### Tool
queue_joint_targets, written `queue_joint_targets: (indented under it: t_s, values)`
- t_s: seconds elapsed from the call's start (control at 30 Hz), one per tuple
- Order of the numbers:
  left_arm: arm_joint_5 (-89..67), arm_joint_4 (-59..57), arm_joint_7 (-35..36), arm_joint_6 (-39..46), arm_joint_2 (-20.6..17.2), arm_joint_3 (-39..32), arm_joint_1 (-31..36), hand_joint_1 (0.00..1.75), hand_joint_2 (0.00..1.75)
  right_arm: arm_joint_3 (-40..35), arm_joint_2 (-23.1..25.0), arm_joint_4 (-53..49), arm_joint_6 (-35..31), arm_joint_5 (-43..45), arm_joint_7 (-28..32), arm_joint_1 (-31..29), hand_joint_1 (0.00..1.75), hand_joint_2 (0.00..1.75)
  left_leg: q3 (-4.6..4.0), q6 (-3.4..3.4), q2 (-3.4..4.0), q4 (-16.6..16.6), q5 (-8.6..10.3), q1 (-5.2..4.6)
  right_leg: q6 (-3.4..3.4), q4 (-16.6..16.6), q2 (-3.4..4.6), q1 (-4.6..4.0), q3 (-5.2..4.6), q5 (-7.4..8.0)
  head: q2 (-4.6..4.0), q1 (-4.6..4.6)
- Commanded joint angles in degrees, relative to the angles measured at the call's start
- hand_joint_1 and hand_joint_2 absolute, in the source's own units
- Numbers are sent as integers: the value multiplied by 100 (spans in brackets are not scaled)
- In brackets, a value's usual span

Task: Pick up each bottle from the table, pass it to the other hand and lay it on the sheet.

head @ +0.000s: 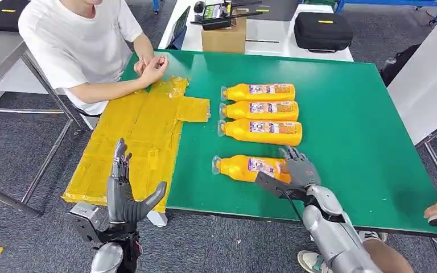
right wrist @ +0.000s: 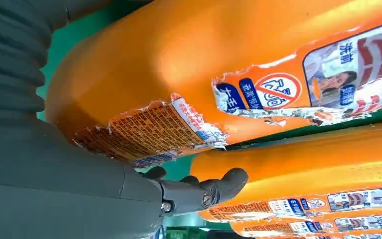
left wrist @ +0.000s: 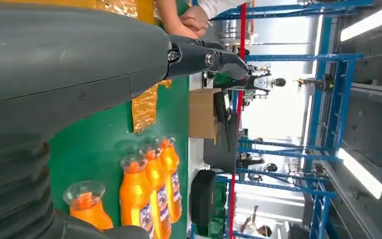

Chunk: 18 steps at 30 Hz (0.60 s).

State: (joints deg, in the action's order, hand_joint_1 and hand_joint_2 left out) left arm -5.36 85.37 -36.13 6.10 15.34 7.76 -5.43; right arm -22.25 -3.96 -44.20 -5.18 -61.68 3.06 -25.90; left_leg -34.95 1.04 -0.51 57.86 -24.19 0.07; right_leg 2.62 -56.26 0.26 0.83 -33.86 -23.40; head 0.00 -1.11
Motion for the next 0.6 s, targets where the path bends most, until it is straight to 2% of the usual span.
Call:
queue_joint_targets:
  t_s: [0.03, 0.3, 0.33, 0.37, 0.4, 0.6]
  values:
    - [-19, -270, 55, 35, -174, 38, 201, 0, 175, -454, 4, 1033, -165, -117, -104, -340, 0, 175, 19, -6, 0, -8, 0, 4, -12, 9, -5, -5, 20, 1, 0, 0]
    - [-130, -309, 108, 120, -199, 33, 237, 0, 175, -528, 166, 1506, 36, -198, -227, -568, 0, 175, 28, -7, 7, -10, 1, 5, -21, 10, 2, -7, 24, 11, 0, 0]
    - [-133, -331, 108, 121, -201, 31, 252, 0, 175, -465, 207, 1578, 91, -94, -165, -564, 12, 175, 26, -7, 6, -9, 2, 4, -21, 9, 2, -6, 21, 11, 0, 0]
    - [-141, -359, 106, 123, -200, 37, 256, 0, 175, -439, 222, 1666, 212, 15, -75, -541, 152, 175, 23, -4, 3, -6, 3, 2, -16, 6, 1, -4, 19, 11, 0, 0]
    - [-157, -379, 103, 124, -203, 49, 253, 0, 175, -417, 228, 1714, 266, 75, -66, -523, 175, 175, 30, -4, 3, -8, 3, 3, -16, 8, 2, -5, 26, 11, -2, 0]
    - [-198, -423, 48, 158, -218, 61, 241, 0, 175, -479, 154, 1827, 349, 173, 178, -455, 175, 175, 64, -4, 14, -9, 1, 4, -16, 13, 12, -7, 52, 12, 0, 0]
